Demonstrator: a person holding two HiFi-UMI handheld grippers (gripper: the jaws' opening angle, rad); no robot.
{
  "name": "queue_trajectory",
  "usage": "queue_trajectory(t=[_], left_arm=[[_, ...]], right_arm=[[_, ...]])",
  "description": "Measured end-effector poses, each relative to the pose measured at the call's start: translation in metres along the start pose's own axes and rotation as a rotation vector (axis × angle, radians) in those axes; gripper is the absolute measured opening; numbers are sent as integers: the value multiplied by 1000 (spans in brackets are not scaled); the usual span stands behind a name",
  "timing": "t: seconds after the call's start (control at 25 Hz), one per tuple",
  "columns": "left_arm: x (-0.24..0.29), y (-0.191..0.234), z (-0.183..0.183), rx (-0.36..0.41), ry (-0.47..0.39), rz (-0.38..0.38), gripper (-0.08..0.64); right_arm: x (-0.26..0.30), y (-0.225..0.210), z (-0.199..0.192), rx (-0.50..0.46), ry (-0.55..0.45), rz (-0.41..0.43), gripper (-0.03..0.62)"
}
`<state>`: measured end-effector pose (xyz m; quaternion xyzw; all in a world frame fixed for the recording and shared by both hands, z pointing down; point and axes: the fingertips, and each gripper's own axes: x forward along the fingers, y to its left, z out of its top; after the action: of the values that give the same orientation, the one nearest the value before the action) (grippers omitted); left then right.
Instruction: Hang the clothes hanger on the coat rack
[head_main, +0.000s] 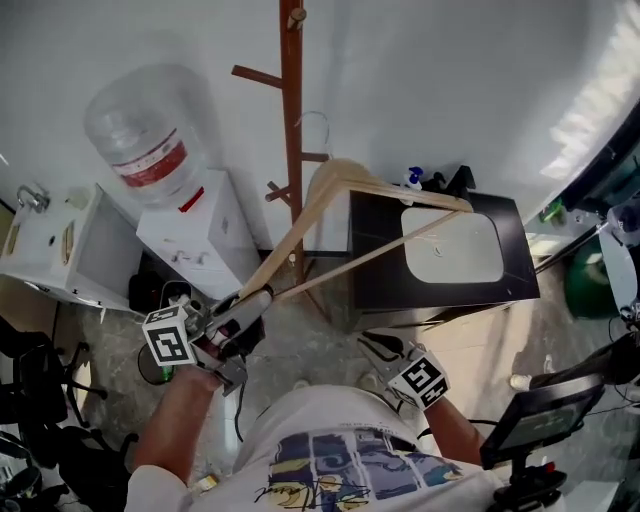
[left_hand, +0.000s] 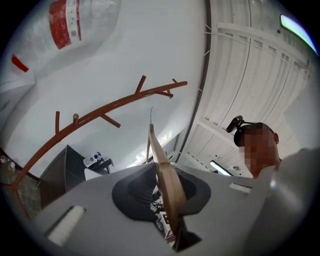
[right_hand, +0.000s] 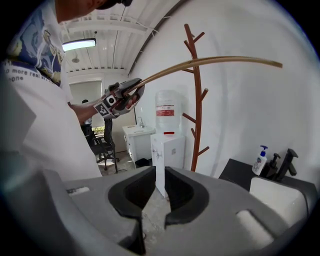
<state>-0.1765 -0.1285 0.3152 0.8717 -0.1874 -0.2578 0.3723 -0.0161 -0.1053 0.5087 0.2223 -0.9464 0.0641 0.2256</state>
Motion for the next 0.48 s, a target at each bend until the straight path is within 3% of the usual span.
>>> queue_trajectory(t=[0.48], left_arm=[[40, -21, 80, 116, 25, -46, 48]], right_arm=[[-1, 15, 9, 22, -14, -26, 57]])
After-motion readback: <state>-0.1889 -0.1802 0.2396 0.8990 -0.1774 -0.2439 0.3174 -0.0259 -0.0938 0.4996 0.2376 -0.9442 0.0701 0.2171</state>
